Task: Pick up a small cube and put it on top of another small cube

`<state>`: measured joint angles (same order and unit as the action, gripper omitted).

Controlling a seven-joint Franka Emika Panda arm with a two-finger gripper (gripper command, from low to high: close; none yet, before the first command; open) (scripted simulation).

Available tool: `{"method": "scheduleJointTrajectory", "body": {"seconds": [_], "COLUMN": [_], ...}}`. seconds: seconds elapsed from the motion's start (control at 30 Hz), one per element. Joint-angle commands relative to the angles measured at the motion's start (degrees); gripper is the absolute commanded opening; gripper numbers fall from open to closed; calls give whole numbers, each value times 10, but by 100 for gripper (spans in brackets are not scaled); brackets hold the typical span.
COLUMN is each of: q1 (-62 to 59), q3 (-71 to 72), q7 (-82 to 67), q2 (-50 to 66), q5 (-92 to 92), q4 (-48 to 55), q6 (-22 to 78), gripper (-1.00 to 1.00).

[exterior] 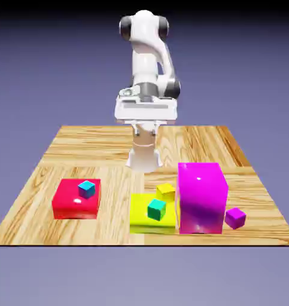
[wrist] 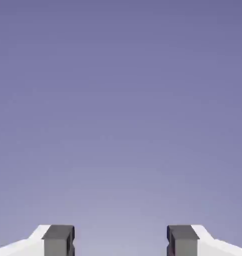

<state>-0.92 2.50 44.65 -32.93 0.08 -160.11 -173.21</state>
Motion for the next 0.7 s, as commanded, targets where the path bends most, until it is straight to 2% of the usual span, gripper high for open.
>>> {"method": "scheduleJointTrajectory", "body": {"seconds": [0.0,0.67], "q1": [-13,-279], "q3": [21,436], "q7": [18,383], "q2": [-2,-48], "q5": [1,14], "q4": [7,155], "q6": [7,139], "gripper": [0,0]}}
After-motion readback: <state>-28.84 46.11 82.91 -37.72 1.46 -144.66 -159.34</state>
